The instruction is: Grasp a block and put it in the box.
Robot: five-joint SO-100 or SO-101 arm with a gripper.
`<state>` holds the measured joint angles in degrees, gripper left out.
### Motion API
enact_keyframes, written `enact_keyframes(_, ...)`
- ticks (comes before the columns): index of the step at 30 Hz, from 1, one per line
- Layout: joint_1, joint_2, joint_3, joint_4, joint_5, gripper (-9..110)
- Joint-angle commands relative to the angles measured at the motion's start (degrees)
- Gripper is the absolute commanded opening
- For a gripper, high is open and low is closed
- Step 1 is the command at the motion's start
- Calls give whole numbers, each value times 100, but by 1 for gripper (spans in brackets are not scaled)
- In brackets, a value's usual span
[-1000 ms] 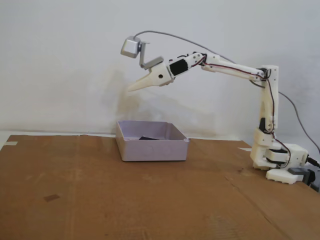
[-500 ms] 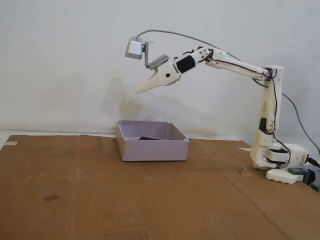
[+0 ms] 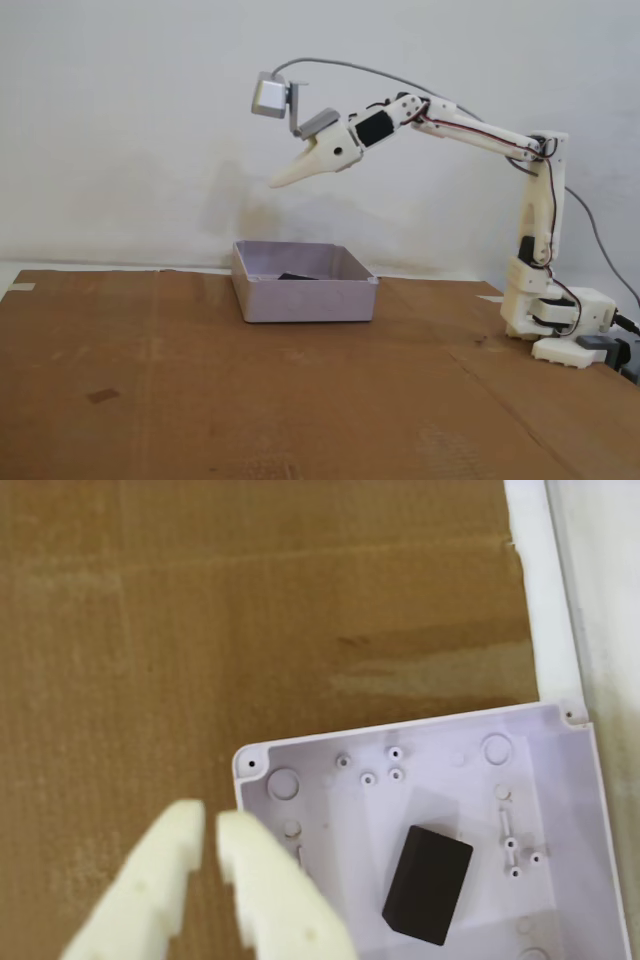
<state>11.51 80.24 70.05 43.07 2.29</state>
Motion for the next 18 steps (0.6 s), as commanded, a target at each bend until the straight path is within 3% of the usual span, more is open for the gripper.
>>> enact_keyframes(1, -141, 1020, -439, -26, -53, 0)
enact_keyframes(18, -615, 1151, -70, -26, -53, 0)
